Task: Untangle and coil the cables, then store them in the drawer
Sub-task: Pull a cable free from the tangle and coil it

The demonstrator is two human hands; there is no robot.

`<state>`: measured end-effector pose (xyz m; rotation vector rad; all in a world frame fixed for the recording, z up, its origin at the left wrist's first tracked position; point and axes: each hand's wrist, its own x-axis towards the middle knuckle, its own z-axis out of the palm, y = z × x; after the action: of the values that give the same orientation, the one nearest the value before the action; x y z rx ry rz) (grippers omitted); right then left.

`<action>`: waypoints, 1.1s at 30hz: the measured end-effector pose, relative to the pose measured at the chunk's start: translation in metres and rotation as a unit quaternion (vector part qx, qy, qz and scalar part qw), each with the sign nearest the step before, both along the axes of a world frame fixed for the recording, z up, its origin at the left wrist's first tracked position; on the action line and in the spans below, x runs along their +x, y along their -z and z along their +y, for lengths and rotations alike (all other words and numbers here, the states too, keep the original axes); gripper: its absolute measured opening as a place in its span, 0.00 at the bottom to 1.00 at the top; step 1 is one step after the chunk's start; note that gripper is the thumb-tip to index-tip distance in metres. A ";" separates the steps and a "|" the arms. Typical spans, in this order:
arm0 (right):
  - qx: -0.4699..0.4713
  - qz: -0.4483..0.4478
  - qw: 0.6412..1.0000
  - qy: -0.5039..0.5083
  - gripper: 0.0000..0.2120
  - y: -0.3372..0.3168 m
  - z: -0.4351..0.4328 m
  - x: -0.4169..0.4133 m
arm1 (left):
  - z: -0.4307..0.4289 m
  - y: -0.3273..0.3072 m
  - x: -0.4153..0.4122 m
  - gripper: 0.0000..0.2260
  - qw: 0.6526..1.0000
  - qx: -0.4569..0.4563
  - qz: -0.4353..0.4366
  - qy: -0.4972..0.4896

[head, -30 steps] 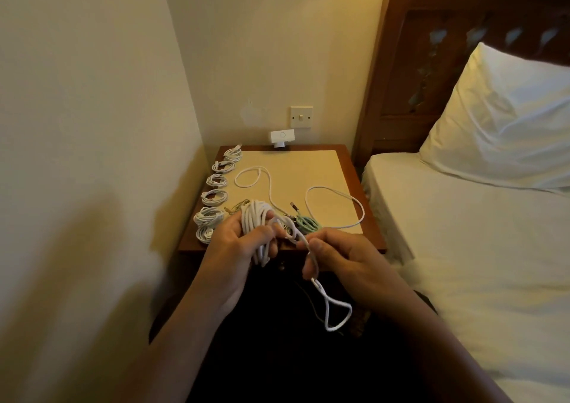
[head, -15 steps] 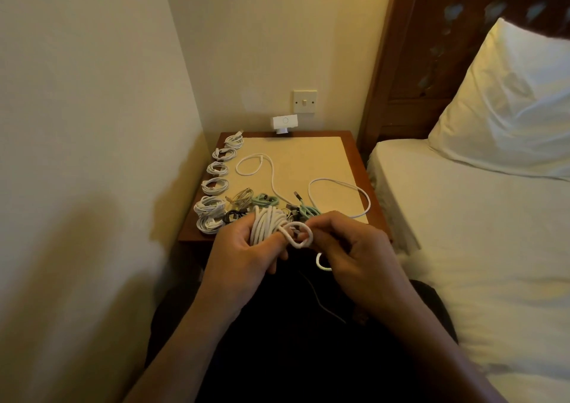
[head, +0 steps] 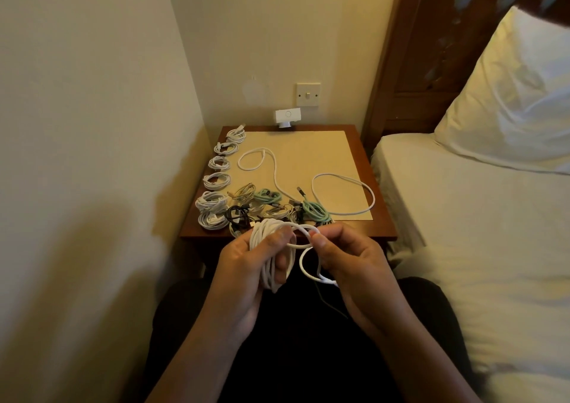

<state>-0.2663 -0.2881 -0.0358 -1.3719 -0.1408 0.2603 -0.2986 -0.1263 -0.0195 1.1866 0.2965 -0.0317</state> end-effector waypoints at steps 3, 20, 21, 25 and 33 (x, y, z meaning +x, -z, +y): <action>0.086 0.062 0.994 -0.024 0.11 0.002 0.007 0.000 | -0.008 0.000 0.005 0.06 0.998 -0.055 0.004 -0.041; 0.088 0.152 0.980 -0.098 0.13 -0.012 -0.003 0.016 | -0.015 0.009 0.004 0.04 0.984 0.099 -0.020 -0.146; 0.109 0.169 0.976 -0.090 0.10 -0.013 -0.006 0.018 | -0.014 0.007 0.003 0.04 0.984 0.083 -0.025 -0.154; 0.326 0.290 0.897 -0.065 0.09 -0.009 -0.010 0.013 | -0.005 0.001 0.013 0.05 0.973 -0.089 -0.010 -0.212; 0.084 0.182 0.975 -0.100 0.18 -0.003 -0.019 0.007 | -0.004 0.017 0.012 0.09 0.960 -0.089 -0.022 -0.265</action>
<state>-0.2597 -0.3069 -0.0332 -1.1214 0.0064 0.6489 -0.2870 -0.1300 -0.0367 0.8993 0.5518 0.4277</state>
